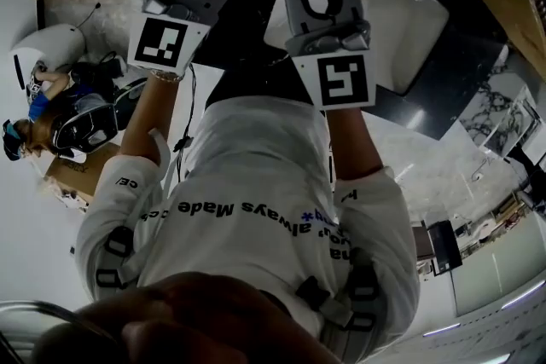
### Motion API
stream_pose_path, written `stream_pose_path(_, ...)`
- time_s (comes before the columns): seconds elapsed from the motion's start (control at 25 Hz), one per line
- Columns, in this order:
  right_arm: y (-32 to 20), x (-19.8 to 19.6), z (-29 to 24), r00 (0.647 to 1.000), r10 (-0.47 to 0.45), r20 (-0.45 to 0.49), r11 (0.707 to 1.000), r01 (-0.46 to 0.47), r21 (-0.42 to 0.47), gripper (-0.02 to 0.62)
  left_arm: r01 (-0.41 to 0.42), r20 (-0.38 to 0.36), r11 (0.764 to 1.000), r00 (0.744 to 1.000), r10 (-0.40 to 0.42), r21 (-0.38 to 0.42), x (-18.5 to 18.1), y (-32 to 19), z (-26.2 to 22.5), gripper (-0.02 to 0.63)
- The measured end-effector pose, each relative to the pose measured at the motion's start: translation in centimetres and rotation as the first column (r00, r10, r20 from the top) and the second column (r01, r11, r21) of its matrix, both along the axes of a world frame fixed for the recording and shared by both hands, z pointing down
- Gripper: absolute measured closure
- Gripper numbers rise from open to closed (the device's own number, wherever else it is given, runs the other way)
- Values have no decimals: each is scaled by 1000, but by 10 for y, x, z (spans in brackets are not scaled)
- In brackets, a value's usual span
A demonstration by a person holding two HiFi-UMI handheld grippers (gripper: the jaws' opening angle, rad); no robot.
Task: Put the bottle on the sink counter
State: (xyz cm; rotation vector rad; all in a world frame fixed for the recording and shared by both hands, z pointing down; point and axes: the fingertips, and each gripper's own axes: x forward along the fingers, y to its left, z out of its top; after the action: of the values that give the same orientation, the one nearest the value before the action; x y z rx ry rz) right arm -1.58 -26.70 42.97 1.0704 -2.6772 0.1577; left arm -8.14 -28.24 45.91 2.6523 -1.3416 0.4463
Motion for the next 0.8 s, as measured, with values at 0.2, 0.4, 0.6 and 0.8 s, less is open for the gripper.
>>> stream_pose_path(0.2,16,5,-54,999,-5,32,998,3,62,589,-15,-91,999,996,20,49,14,23,-61,285)
stream_pose_path(0.4,37,23,-94,999,-4,36,996,0,91,589,-9,-117,996,993,18,83,22,51,-103,407)
stream_pose_path(0.6,60,33,-124,999,-22,50,994,16,104,589,-10,-137,995,990,24,101,24,74,-132,503)
stream_pose_path(0.8,81,39,-152,997,-17,78,994,9,108,589,-27,-176,993,983,47,112,33,96,-156,557)
